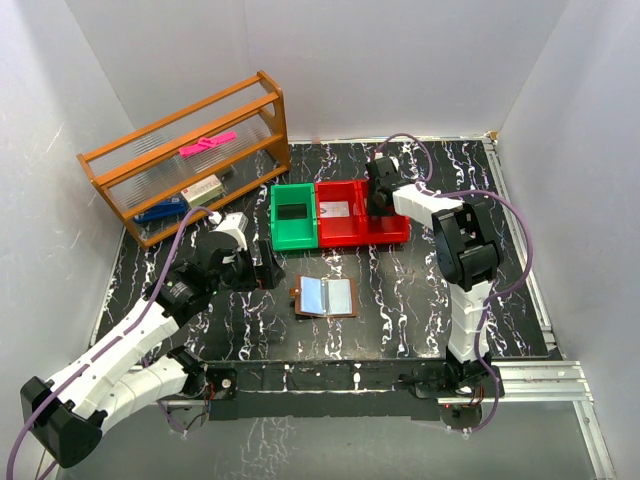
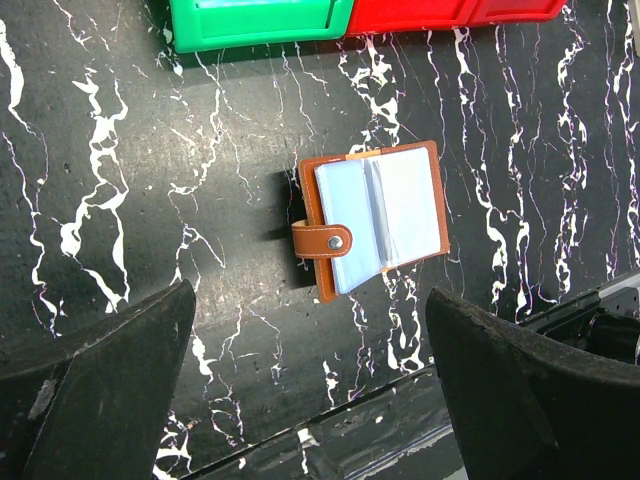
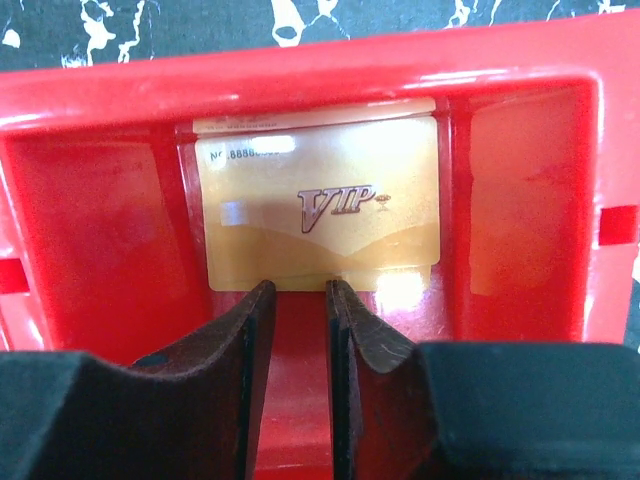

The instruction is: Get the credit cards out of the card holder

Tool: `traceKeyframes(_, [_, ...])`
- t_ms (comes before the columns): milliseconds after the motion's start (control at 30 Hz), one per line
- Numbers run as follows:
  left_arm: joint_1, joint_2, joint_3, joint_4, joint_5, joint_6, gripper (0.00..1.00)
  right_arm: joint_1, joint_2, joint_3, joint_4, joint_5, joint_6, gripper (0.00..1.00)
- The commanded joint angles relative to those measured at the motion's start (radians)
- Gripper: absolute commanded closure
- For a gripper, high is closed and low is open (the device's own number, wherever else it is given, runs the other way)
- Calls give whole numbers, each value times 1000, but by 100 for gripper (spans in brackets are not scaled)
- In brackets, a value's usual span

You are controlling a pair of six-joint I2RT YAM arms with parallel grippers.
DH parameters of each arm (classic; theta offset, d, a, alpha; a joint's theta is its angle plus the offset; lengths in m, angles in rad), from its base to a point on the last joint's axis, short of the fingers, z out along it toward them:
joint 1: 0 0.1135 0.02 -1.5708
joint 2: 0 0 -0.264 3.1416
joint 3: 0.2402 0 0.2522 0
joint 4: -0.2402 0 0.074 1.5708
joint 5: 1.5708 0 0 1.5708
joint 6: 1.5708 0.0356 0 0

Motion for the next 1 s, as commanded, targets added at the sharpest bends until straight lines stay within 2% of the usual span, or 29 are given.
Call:
traceKeyframes(0, [4,-21,28,-23,-7,4,1,2,9,-8,96,37,31,74])
traceKeyframes(133, [4,-27,26,-28,-7,2,1,3,20,5,87,30,33,73])
traceKeyframes(367, [5,-29,20,-28,-11,-1,1,4,-55,23,56,4,26,68])
traceKeyframes(600, [5,-20,13,5,-8,-14,1,4,-250,5,67,-25,16,54])
traceKeyframes(800, [4,2,1,56,23,-29,1,3,-466,-141,104,-70,70,44])
traceKeyframes(967, [5,39,-18,88,50,-48,1,5,-631,-353,191,-331,191,46])
